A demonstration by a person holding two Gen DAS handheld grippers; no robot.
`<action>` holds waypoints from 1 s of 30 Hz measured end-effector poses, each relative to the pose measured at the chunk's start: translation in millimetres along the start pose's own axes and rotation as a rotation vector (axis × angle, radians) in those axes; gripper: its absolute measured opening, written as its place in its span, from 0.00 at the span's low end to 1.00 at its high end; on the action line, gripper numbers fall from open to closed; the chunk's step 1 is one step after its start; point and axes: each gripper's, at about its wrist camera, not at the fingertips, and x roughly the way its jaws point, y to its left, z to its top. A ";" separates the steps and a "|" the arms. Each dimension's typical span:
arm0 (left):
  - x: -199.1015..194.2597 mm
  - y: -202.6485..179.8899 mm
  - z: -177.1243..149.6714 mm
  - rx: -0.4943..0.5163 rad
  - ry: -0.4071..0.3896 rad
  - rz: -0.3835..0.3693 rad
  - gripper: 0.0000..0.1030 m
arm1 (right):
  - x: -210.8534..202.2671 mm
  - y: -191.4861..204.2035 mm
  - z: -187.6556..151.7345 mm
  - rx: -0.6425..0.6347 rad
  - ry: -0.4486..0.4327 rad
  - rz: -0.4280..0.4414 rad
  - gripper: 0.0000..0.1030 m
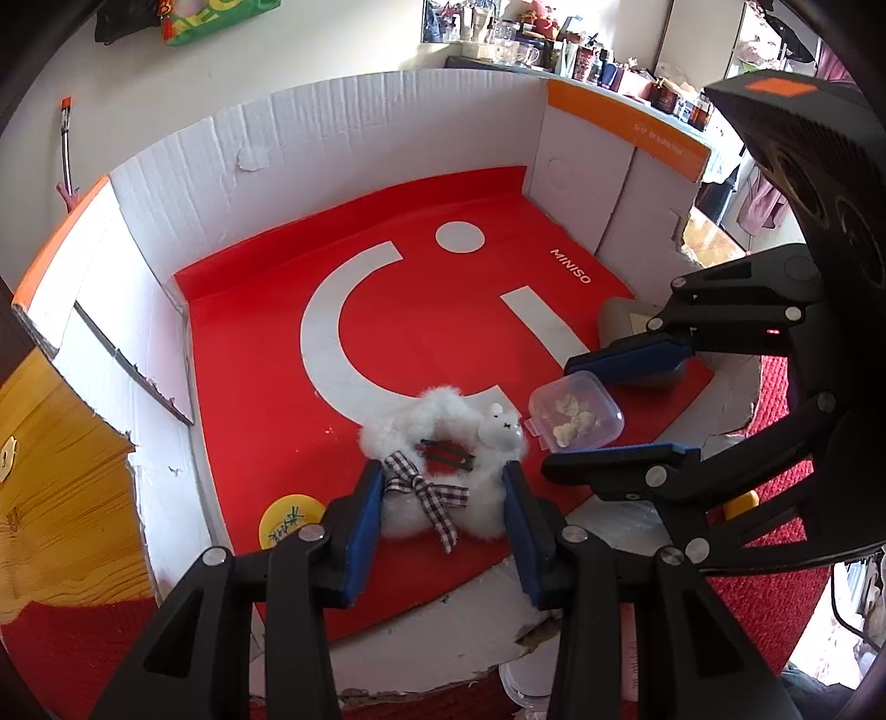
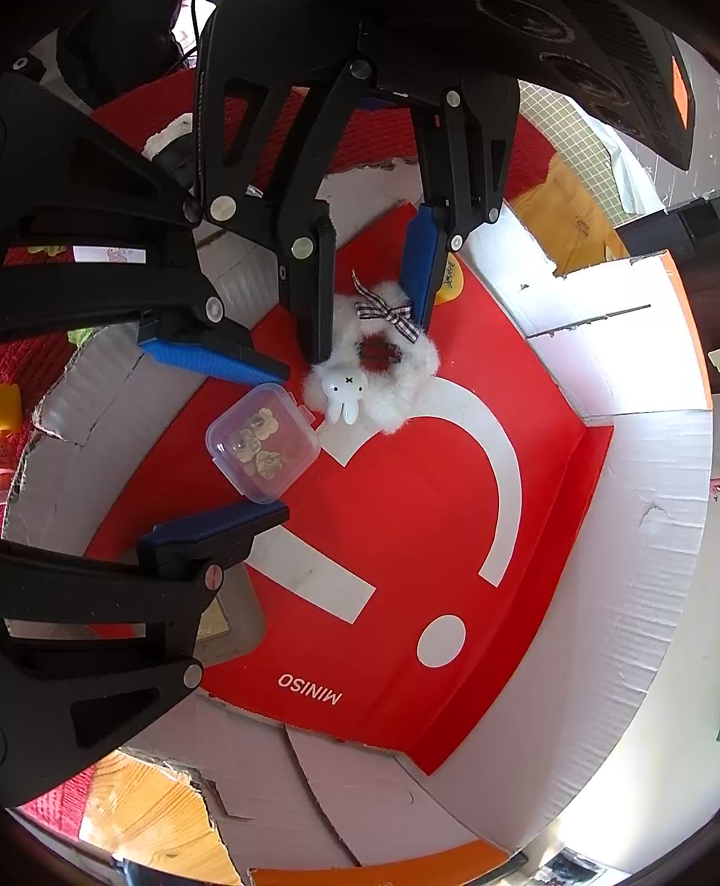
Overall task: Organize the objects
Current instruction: 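Lower both items onto box floor and open both grippers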
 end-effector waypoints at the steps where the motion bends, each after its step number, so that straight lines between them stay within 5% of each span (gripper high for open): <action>1: 0.1 0.5 0.1 -0.001 0.000 0.000 0.43 | -0.3 -0.2 -0.4 0.003 0.000 0.001 0.40; 23: -2.6 -0.9 -0.7 0.026 -0.002 -0.034 0.52 | -5.8 -0.6 1.6 0.035 0.004 -0.009 0.41; 30: -8.8 -0.2 -2.6 0.007 -0.006 -0.073 0.52 | -21.9 6.8 -4.8 0.048 -0.014 -0.015 0.48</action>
